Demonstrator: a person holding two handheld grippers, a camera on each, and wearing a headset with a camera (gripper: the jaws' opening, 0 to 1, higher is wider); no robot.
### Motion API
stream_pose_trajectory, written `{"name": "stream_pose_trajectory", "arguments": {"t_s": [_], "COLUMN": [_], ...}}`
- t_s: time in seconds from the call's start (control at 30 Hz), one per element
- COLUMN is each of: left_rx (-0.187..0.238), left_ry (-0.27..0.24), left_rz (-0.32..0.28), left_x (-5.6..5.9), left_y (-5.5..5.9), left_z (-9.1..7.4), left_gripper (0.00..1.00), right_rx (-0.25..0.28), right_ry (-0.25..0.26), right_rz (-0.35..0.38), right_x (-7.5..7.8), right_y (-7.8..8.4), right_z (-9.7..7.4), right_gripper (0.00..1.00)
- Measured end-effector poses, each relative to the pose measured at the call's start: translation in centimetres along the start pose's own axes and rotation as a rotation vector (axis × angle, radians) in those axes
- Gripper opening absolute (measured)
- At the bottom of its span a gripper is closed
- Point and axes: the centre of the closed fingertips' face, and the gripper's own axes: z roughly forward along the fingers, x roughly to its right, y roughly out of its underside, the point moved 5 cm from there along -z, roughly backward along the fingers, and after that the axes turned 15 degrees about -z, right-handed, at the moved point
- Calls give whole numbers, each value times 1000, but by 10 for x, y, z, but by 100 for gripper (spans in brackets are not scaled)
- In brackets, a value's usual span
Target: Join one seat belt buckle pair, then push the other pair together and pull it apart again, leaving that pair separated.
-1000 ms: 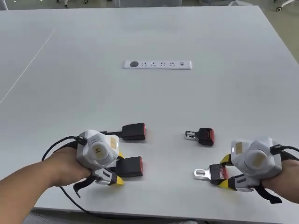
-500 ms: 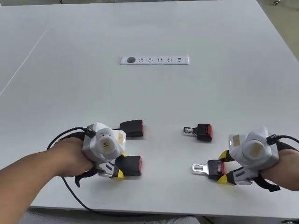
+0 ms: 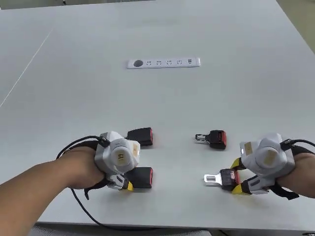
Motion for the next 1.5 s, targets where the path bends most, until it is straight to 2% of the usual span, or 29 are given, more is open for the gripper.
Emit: {"name": "stream_pose_trajectory", "arguments": {"t_s": [0.23,0.53,0.73,0.97,1.33,1.5], "left_rx": [-1,15,8,12,16,19], "left_ry": [-3,-3,-2,-2,-4,-2], "left_rz": [-9,-26,-23,-26,-32,-32], "left_x": [0,0,0,0,0,0], "left_y": [1,3,2,2,2,2], "left_z": [-1,-1,-1,-1,-1,-1], "left_gripper": [33,33,33,33,33,33], "right_rx": [-24,-25,-32,-10,4,30], "right_ry": [-33,-34,-30,-14,-12,18], "right_rz": [-38,-42,-35,-7,-3,33], "right_x": [2,5,5,4,3,3], "right_y": [-2,-6,-6,-6,-5,-6], "right_z": [1,3,3,3,3,3], "right_gripper": [34,34,34,34,34,34]}}
